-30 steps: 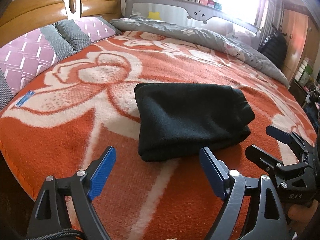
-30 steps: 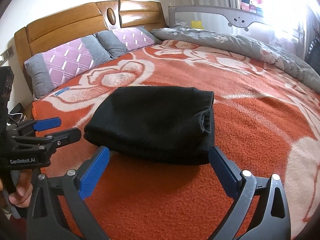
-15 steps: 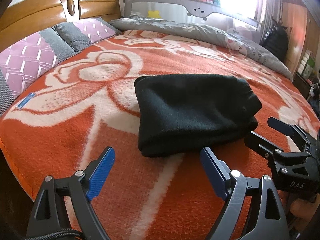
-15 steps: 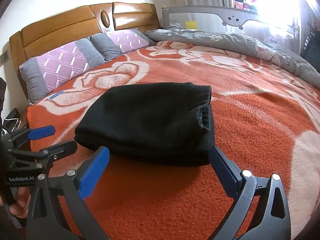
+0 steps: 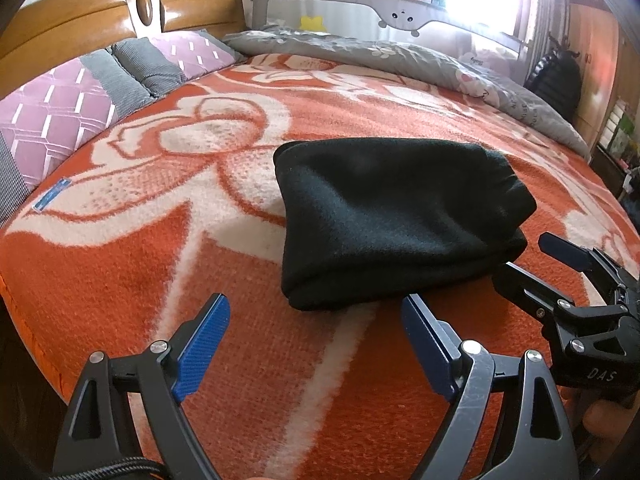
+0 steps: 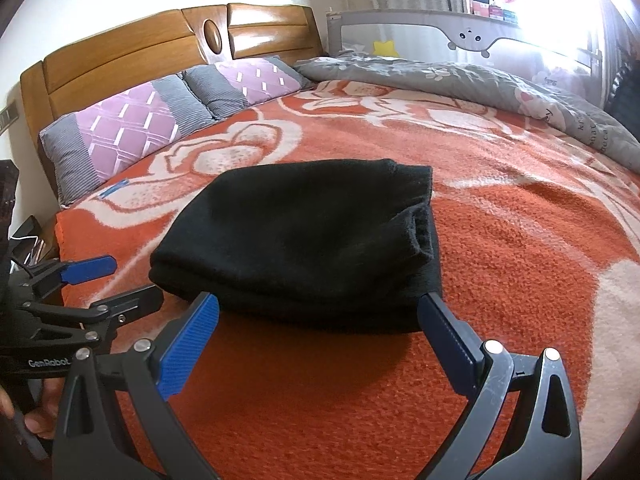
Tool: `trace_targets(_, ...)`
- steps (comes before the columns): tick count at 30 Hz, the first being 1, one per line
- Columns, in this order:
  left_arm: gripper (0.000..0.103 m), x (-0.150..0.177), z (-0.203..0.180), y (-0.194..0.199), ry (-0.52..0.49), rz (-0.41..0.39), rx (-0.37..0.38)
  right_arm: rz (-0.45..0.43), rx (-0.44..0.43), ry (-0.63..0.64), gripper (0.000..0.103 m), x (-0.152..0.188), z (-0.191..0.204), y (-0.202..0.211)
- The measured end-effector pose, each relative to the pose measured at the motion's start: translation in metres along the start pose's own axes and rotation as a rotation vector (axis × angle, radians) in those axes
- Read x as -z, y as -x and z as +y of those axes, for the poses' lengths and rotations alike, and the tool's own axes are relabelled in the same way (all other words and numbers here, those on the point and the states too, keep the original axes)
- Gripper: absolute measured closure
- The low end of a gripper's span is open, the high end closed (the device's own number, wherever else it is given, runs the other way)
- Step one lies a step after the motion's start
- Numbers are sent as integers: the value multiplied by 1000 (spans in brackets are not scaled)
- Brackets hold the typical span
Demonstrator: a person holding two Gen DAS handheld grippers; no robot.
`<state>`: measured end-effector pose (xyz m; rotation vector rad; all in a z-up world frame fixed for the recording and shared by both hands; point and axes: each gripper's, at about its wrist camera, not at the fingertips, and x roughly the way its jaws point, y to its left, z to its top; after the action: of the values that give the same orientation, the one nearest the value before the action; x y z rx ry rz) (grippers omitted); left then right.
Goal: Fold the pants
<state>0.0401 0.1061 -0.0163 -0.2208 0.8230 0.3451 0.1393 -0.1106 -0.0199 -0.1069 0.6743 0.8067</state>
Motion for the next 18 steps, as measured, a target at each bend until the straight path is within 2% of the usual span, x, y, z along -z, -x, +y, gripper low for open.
trace_targets(18, 15, 0, 0, 0, -3, -2, -3, 7, -6, 9, 3, 2, 5, -3)
